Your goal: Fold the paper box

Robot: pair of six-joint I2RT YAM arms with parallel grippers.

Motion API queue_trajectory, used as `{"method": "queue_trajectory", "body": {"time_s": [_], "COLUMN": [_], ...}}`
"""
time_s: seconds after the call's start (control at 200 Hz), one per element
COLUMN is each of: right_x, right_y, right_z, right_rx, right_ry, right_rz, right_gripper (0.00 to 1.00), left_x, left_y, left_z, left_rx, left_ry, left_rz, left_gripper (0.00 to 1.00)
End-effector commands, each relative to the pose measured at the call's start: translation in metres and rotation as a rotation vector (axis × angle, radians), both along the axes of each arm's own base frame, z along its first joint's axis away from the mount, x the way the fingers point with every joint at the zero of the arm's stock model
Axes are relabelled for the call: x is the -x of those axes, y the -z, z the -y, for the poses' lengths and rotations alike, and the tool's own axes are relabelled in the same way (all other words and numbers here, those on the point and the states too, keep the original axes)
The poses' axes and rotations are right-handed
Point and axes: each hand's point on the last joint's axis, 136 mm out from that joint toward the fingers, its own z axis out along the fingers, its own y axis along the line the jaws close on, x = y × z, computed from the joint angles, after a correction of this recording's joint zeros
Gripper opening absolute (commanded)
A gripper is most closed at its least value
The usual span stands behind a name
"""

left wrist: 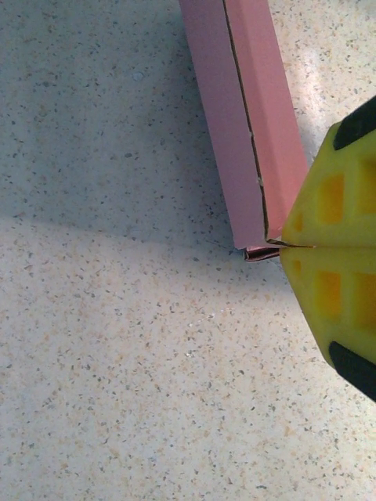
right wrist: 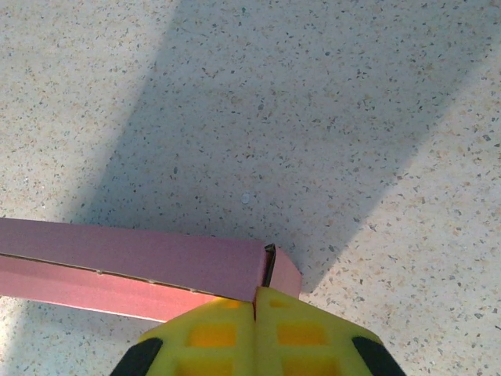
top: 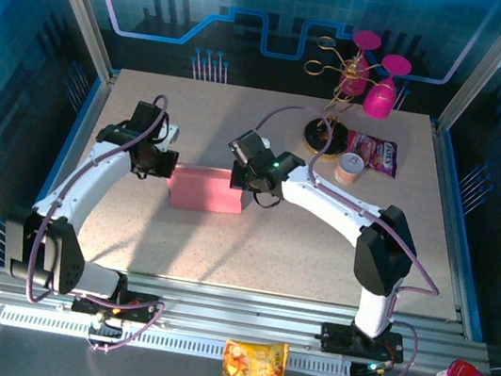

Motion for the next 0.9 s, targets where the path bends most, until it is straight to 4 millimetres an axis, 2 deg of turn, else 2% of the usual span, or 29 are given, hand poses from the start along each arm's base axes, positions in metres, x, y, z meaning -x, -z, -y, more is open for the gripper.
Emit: {"method": "queue_trajectory", "body": {"time_s": [0.0, 0.565, 0.896], "right_x": [0.012, 0.013, 0.014], "right_y": [0.034, 0.034, 0.035], "right_z": [0.020, 0.020, 0.021], "right_rx": [0.107, 0.104, 0.104], "right_ry": [0.007, 0.011, 0.014], "right_rz": [-0.114, -0.117, -0.118], "right_gripper": [0.00, 0.00, 0.00], "left_x": [0.004, -0.005, -0.007], "left_y": [-0.004, -0.009, 0.000], "left_z": [-0.010, -0.010, -0.012], "left_rx": [-0.059, -0.082, -0.226], "left_ry": [-0.002, 0.022, 0.067], "left_rz": [-0.025, -0.038, -0.050], "left_gripper": [0.02, 0.02, 0.00]}}
